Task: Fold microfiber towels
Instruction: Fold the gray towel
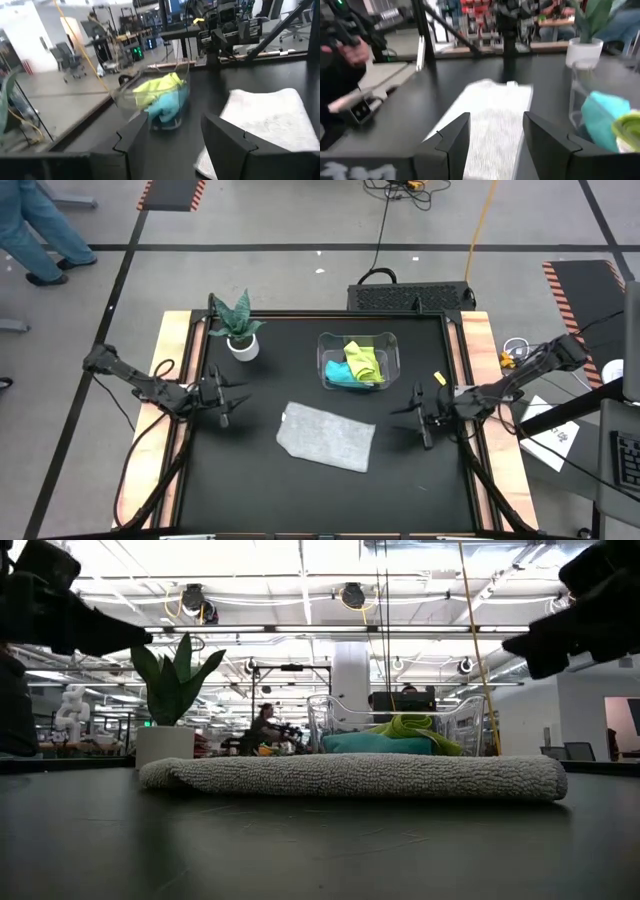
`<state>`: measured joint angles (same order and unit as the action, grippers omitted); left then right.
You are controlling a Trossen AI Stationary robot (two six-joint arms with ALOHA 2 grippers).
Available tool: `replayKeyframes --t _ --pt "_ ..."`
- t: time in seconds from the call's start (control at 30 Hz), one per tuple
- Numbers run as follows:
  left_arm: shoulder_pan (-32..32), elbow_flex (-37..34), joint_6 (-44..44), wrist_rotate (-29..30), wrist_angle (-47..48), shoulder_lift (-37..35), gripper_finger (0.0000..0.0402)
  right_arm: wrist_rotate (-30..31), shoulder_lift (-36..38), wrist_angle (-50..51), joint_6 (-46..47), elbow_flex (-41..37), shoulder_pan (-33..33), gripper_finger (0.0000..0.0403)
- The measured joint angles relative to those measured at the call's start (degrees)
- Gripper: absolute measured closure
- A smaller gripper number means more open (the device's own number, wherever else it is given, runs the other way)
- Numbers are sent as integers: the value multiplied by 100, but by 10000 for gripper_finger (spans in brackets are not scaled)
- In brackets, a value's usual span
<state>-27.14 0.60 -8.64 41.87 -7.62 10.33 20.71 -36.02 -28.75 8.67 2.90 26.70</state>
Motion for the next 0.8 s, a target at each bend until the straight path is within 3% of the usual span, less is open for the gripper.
replayKeyframes --t 0.1,0.27,0.4,0.53,0.8 --pt "0 2 243 -226 311 -23 220 0 -305 -226 80 -7 0 229" --pt "-20 13 145 -1678 393 539 220 -122 -1003 -974 -31 -15 0 229" --pt "-22 11 148 -2383 408 1187 220 -287 -1635 -1690 -36 -17 -2 229" --pt "-22 7 199 -2538 36 1992 220 -290 -2228 -2321 23 20 -51 229" --pt "-23 61 198 -2339 -1452 4011 220 -558 -3395 -2318 461 451 -432 229"
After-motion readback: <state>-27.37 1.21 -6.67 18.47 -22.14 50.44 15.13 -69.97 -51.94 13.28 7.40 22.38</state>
